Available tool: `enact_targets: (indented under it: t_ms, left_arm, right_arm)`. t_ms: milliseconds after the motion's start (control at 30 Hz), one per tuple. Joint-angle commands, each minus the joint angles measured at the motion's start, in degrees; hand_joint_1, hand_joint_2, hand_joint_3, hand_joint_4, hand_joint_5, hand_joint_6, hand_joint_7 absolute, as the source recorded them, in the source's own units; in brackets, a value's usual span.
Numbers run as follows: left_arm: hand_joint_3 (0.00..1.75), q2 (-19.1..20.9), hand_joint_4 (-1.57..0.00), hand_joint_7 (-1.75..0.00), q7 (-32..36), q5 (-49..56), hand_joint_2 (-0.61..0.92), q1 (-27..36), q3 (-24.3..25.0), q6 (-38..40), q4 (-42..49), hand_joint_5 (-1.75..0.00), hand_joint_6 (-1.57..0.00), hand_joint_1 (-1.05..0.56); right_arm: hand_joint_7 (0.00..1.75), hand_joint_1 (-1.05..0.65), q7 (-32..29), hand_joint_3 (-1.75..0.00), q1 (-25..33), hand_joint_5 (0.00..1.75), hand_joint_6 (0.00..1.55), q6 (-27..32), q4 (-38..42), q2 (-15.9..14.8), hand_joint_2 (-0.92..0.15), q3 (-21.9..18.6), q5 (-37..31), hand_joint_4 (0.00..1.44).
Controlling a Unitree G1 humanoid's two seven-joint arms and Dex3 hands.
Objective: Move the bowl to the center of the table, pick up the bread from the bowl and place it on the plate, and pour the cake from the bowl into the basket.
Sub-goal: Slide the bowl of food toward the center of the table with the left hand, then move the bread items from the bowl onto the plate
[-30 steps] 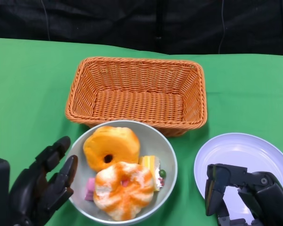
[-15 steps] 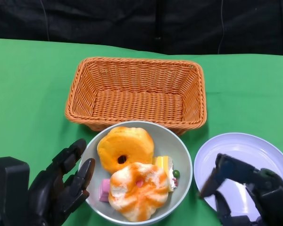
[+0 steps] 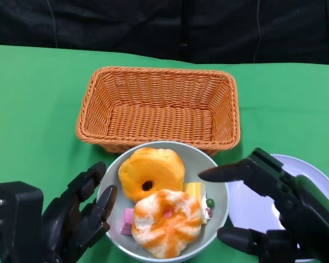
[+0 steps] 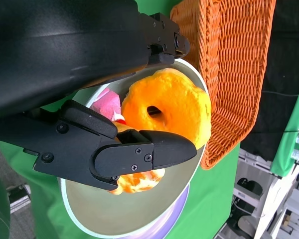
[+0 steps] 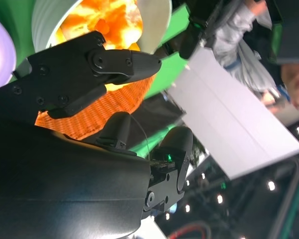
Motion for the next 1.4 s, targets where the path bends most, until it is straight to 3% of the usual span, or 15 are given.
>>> enact_targets:
  t_ms: [33, 200, 367, 533, 733, 800, 833, 900, 1133, 1400]
  left_arm:
    - [0.59, 0.8, -0.02, -0.01, -0.4, 0.7, 0.92, 0.6, -1.1, 0.7, 0.6, -0.01, -0.08, -0.75]
    - [0.59, 0.9, -0.05, -0.02, -0.2, 0.5, 0.92, 0.0, -1.7, 1.4, 0.7, -0.03, -0.10, -0.74]
    - [0.61, 2.4, -0.25, -0.06, 7.9, 15.8, 0.92, 1.4, -7.0, -6.5, 0.0, -0.13, -0.21, -0.63]
    - [0.60, 0.3, -0.37, -0.09, 13.5, 22.7, 0.92, 2.2, -7.2, -13.5, 3.7, -0.19, -0.31, -0.50]
    - [0.55, -2.2, -0.48, -0.11, 15.6, 23.2, 0.92, 1.9, -5.4, -19.2, 7.0, -0.30, -0.39, -0.54]
    - [0.54, -3.1, -0.46, -0.10, 16.3, 23.4, 0.92, 1.9, -5.0, -20.4, 7.8, -0.37, -0.41, -0.54]
    - [0.53, -3.4, -0.36, -0.08, 16.5, 23.3, 0.92, 2.0, -4.9, -20.9, 8.0, -0.56, -0.43, -0.54]
    - [0.53, -3.9, -0.29, -0.06, 16.6, 23.3, 0.92, 2.2, -4.6, -21.6, 8.1, -0.70, -0.44, -0.55]
    - [0.53, -4.2, -0.26, -0.05, 16.4, 23.5, 0.92, 2.2, -4.3, -22.1, 8.4, -0.76, -0.45, -0.55]
    - [0.54, -6.9, -0.24, -0.06, 18.7, 24.9, 0.92, 3.7, -4.4, -25.3, 7.6, -0.80, -0.47, -0.52]
  right_arm:
    - [0.70, -0.49, 1.8, -0.15, -3.9, 1.12, 0.00, 3.3, -0.7, -1.5, -0.84, 1.1, -0.3, 0.00]
    - [0.67, -0.51, 2.6, -0.10, -8.8, 1.02, 0.00, 9.9, -1.0, -1.0, -0.84, 3.7, -3.6, 0.00]
    - [0.71, -0.47, 1.2, -0.06, -15.3, 1.11, 0.00, 17.7, 0.6, 2.8, -0.82, 8.7, -11.1, 0.00]
    - [0.77, -0.46, -0.8, -0.05, -18.4, 1.07, 0.00, 19.9, 5.0, 4.2, -0.84, 11.6, -14.7, 0.00]
    - [0.69, -0.48, -5.4, -0.04, -22.1, 0.95, 0.00, 19.9, 12.0, 5.6, -0.90, 15.3, -19.4, 0.00]
    - [0.68, -0.48, -7.5, -0.05, -23.9, 0.94, 0.00, 19.4, 15.5, 5.4, -0.91, 16.4, -21.6, 0.00]
    - [0.68, -0.49, -8.6, -0.05, -24.6, 0.94, 0.00, 19.1, 17.0, 5.1, -0.92, 17.0, -22.6, 0.00]
    - [0.67, -0.50, -10.1, -0.05, -25.3, 0.94, 0.01, 18.5, 18.8, 4.7, -0.92, 17.6, -23.7, 0.00]
    - [0.66, -0.50, -11.5, -0.05, -25.7, 0.94, 0.02, 18.1, 19.7, 4.3, -0.92, 18.2, -23.7, 0.00]
    - [0.43, -0.50, -22.1, -0.11, -28.8, 0.89, 0.17, 14.3, 32.2, 2.8, -0.92, 20.9, -30.0, 0.06]
